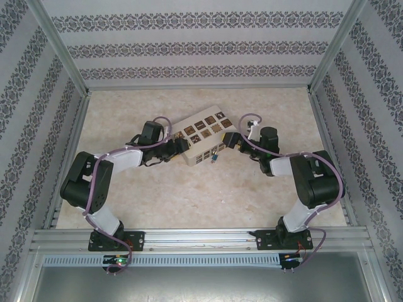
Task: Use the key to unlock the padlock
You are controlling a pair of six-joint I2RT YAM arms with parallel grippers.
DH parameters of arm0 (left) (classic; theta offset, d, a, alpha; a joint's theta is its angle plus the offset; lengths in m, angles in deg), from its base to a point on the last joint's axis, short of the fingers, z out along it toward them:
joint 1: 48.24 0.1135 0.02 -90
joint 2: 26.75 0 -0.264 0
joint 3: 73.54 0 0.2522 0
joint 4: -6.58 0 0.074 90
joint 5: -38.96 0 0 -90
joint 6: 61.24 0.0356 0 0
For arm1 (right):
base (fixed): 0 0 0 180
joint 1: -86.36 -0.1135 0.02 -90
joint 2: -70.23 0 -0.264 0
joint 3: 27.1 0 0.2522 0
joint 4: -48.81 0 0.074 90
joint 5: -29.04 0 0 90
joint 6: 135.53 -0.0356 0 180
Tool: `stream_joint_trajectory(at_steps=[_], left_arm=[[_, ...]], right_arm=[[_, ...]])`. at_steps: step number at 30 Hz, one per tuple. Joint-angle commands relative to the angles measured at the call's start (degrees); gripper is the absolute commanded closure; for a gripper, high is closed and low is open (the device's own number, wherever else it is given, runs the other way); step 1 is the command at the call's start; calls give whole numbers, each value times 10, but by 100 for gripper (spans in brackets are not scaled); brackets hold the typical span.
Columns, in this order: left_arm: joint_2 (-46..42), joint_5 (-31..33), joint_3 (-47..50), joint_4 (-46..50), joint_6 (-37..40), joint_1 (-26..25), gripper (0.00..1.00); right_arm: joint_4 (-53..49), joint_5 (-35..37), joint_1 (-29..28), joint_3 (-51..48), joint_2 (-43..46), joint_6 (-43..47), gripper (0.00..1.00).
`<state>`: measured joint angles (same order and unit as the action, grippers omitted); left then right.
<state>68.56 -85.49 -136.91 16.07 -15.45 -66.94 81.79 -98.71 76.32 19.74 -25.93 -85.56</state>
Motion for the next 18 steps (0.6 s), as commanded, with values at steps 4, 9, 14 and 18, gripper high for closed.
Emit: stream_joint_trajectory(at_steps=[4, 9, 14, 18], left_arm=[[-77, 39, -9, 16, 1, 15, 31], [-133, 62, -19, 17, 21, 18, 33], [-122, 15, -48, -6, 8, 14, 41], [-79, -15, -74, -36, -16, -5, 47]], right_arm=[[17, -17, 31, -49, 52, 18, 5], [11, -50, 46, -76, 81, 20, 9], [16, -59, 43, -89, 78, 11, 12], [25, -55, 28, -88, 62, 7, 14]])
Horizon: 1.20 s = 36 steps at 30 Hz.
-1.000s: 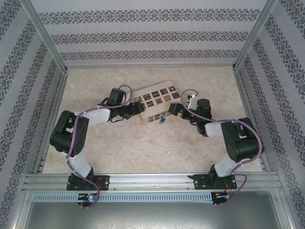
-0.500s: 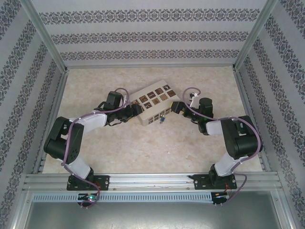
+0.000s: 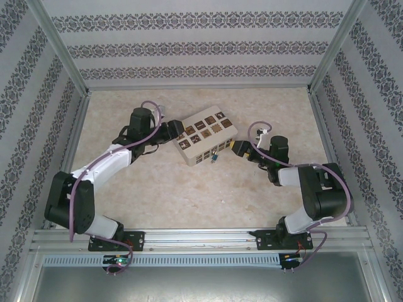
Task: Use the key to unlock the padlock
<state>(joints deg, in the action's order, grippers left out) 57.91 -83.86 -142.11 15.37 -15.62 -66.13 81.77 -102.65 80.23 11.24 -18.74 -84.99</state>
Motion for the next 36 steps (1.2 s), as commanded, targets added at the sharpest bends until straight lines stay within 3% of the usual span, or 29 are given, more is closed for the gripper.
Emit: stream_joint_trajectory(at_steps=[1, 14, 25, 36], left_arm=[[41, -35, -33, -28, -15, -20, 48], [174, -51, -125, 56, 23, -48, 61], [199, -38, -115, 78, 41, -48, 62], [199, -40, -107, 63, 34, -48, 62]], right_arm=[[28, -18, -16, 1, -16, 1, 14], [114, 11, -84, 27, -125, -29, 29], [155, 19, -95, 37, -170, -40, 51], [188, 20, -100, 53, -198, -47, 60]])
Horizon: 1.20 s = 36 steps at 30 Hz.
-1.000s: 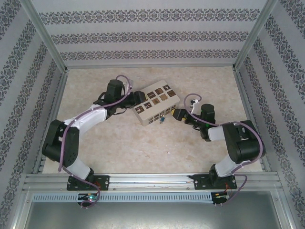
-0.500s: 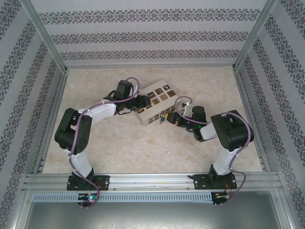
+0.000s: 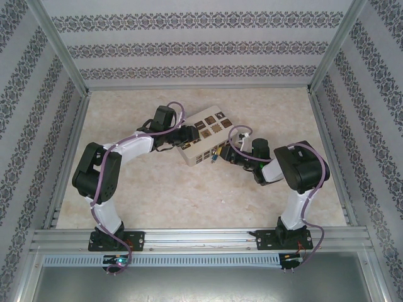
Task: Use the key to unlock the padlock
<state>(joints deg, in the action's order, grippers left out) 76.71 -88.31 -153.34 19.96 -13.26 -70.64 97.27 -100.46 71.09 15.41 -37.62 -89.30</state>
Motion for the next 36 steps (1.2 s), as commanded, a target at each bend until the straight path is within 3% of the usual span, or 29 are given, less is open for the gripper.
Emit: stream_joint_trajectory(at_steps=[1, 14, 36], left_arm=[[10, 4, 7, 16, 10, -3, 62], [8, 2, 9, 12, 5, -3, 62], [8, 1, 12, 8, 0, -3, 62]], right_arm=[[34, -3, -10, 11, -11, -4, 61], [50, -6, -16, 22, -41, -11, 69], [79, -11, -38, 44, -71, -24, 73]])
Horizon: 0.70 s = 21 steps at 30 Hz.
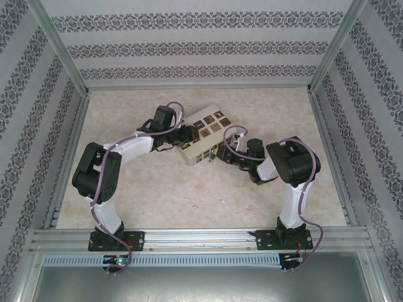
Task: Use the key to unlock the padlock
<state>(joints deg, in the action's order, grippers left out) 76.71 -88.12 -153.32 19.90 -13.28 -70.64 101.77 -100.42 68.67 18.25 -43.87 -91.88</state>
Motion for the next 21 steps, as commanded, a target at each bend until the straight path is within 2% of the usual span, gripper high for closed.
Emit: stream_joint_trajectory(at_steps=[1, 17, 21], left_arm=[[8, -1, 13, 7, 0, -3, 62], [13, -2, 12, 6, -3, -5, 62], [13, -3, 13, 5, -3, -5, 62]], right_arm=[[35, -11, -15, 15, -9, 4, 73], [118, -6, -34, 17, -35, 5, 80], [126, -3, -39, 23, -43, 0, 85]])
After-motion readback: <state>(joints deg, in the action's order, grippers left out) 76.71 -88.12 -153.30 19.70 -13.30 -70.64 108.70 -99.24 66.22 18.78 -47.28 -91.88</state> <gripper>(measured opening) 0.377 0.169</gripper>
